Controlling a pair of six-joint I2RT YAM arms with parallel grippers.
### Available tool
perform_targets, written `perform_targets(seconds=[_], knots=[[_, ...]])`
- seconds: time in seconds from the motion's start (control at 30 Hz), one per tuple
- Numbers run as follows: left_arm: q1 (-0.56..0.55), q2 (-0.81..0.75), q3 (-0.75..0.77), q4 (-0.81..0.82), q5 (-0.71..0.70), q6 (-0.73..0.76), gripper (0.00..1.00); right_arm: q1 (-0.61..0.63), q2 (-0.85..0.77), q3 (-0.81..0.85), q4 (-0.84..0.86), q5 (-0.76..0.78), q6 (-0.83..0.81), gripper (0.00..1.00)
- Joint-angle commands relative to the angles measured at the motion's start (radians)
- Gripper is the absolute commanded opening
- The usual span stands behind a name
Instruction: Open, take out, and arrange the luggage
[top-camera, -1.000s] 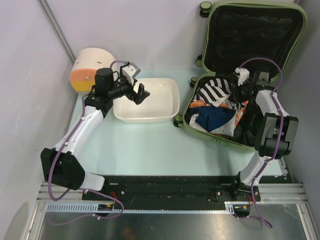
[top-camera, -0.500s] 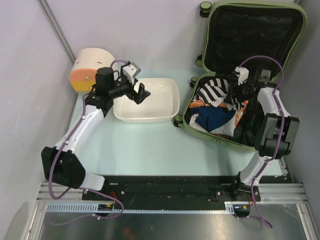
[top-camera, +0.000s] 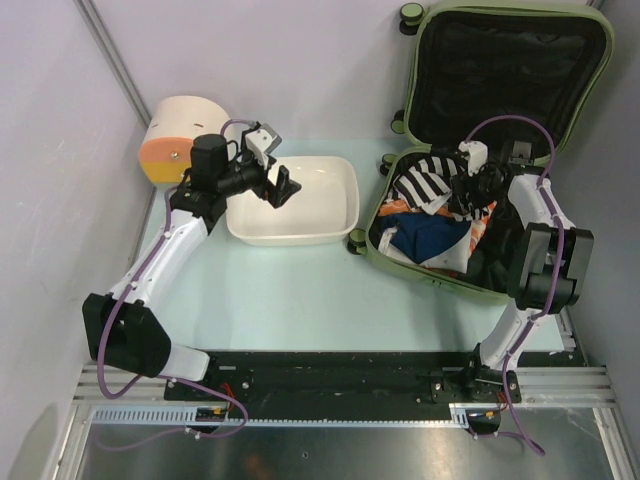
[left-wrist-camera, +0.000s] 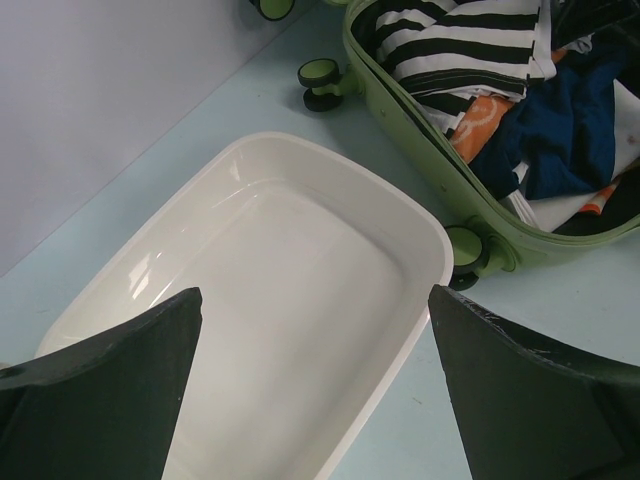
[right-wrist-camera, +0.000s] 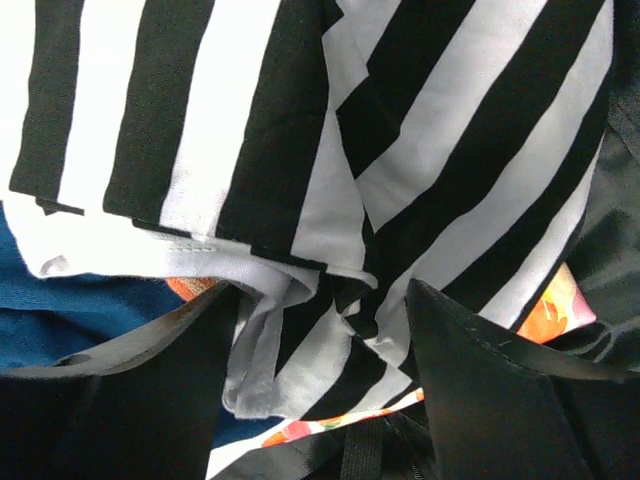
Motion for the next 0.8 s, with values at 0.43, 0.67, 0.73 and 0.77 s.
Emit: perform_targets(seconds=[0.43,0.67,0.73,0.77], knots=[[-0.008,0.028,0.077,0.016,0.045,0.02,0.99,-0.034,-0.016,0.036,0.17,0.063,0.128,0.05],[-0.017,0.053,0.105,0.015,0.042,0.011,0.98,-0.054,-0.062,0.03,0.28,-0.009,0.301,0.0],[-0.021,0.066,0.116,0.015,0.039,0.013,0.97,-0.059,-0.071,0.03,0.31,-0.049,0.349,0.0],[-0.031,0.072,0.122,0.015,0.037,0.011,0.97,-0.063,-0.077,0.027,0.319,-0.065,0.366,0.0]])
